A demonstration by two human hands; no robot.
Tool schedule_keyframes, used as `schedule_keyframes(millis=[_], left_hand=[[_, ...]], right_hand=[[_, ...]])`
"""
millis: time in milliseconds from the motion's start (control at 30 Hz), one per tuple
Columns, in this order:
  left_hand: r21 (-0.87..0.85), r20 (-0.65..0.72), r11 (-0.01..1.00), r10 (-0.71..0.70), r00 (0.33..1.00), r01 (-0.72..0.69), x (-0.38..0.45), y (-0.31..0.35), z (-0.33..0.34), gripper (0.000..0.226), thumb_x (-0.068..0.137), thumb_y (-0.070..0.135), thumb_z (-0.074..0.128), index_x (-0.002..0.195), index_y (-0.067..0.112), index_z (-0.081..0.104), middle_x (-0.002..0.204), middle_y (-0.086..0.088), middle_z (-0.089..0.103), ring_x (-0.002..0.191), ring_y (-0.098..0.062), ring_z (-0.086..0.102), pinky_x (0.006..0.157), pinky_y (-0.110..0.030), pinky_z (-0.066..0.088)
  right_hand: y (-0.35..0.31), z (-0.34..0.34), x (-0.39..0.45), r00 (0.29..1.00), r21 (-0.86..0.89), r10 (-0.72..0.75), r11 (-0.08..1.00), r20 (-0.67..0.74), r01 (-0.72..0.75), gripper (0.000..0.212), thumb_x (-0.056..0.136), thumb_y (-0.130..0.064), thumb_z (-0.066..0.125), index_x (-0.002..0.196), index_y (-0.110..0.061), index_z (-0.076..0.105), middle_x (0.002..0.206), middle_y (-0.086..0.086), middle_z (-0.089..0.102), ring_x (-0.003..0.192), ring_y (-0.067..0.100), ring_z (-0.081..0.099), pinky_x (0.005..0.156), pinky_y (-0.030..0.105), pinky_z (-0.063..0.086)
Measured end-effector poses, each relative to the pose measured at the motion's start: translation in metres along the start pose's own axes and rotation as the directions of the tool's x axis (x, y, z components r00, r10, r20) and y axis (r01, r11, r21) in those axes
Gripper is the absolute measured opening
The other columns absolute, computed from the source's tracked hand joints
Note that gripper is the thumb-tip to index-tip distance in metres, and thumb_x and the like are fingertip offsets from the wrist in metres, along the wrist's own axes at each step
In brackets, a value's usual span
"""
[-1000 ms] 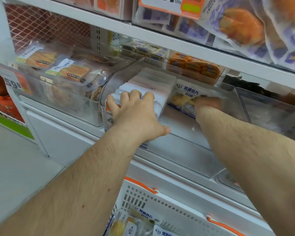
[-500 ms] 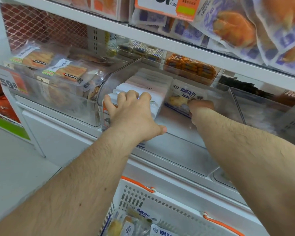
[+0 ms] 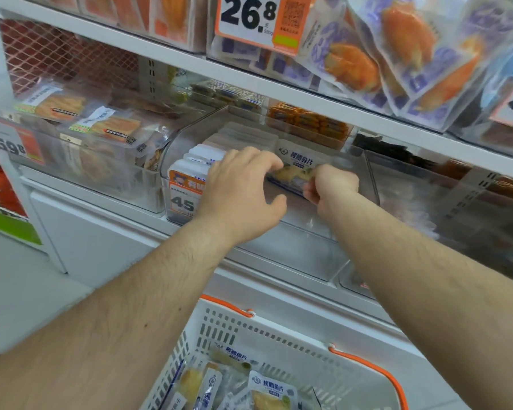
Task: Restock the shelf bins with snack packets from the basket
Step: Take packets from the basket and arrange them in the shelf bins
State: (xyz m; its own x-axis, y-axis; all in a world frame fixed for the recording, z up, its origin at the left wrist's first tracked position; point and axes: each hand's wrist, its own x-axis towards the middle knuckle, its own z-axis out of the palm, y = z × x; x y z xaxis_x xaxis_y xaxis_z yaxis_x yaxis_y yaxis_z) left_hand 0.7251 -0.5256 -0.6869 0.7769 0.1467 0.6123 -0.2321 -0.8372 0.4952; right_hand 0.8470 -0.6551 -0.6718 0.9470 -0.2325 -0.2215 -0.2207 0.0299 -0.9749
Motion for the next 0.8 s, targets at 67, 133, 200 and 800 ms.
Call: schedule_keyframes(millis=[67, 133, 200, 800], left_hand=[[-0.093, 0.025, 0.995, 0.049, 0.998, -0.047, -0.011, 0.006, 0.002, 0.034, 0.069, 0.035, 0.062, 0.101, 0.021, 0.064, 0.09, 0.009, 0.06, 0.078, -0.016, 0.049, 0.078, -0.037, 0.048], [-0.105, 0.142, 0.994, 0.039, 0.989, -0.024, -0.022, 0.01, 0.005, 0.025, 0.074, 0.035, 0.065, 0.098, 0.028, 0.063, 0.083, 0.014, 0.06, 0.067, -0.007, 0.046, 0.072, -0.032, 0.047], [-0.079, 0.306, 0.996, -0.006, 0.952, 0.032, -0.032, 0.01, 0.009, 0.018, 0.08, 0.033, 0.068, 0.096, 0.034, 0.059, 0.082, 0.015, 0.062, 0.063, 0.002, 0.048, 0.068, -0.028, 0.042], [0.195, 0.946, 0.981, -0.19, 0.264, 0.008, -0.1, -0.013, 0.052, 0.021, 0.085, 0.034, 0.071, 0.098, 0.018, 0.067, 0.101, -0.004, 0.073, 0.081, -0.021, 0.064, 0.083, -0.043, 0.055]], right_hand=[[-0.001, -0.008, -0.021, 0.998, -0.004, -0.062, 0.998, 0.009, 0.062, 0.017, 0.091, -0.002, 0.056, 0.107, -0.005, 0.058, 0.071, 0.012, 0.065, 0.045, 0.015, 0.055, 0.053, 0.028, 0.055], [0.001, -0.019, -0.046, 0.989, -0.003, -0.13, 0.991, 0.071, 0.131, 0.008, 0.089, 0.0, 0.056, 0.094, -0.005, 0.061, 0.062, 0.011, 0.061, 0.044, 0.016, 0.054, 0.049, 0.027, 0.051], [0.006, -0.03, -0.065, 0.978, 0.022, -0.168, 0.986, 0.128, 0.166, 0.011, 0.088, 0.001, 0.056, 0.082, -0.006, 0.061, 0.06, 0.009, 0.058, 0.045, 0.016, 0.051, 0.045, 0.026, 0.045], [0.232, -0.096, -0.085, 0.956, -0.614, 0.134, 0.787, 0.26, 0.056, 0.018, 0.088, -0.009, 0.055, 0.074, -0.009, 0.066, 0.075, 0.007, 0.067, 0.058, 0.019, 0.055, 0.053, 0.029, 0.045]])
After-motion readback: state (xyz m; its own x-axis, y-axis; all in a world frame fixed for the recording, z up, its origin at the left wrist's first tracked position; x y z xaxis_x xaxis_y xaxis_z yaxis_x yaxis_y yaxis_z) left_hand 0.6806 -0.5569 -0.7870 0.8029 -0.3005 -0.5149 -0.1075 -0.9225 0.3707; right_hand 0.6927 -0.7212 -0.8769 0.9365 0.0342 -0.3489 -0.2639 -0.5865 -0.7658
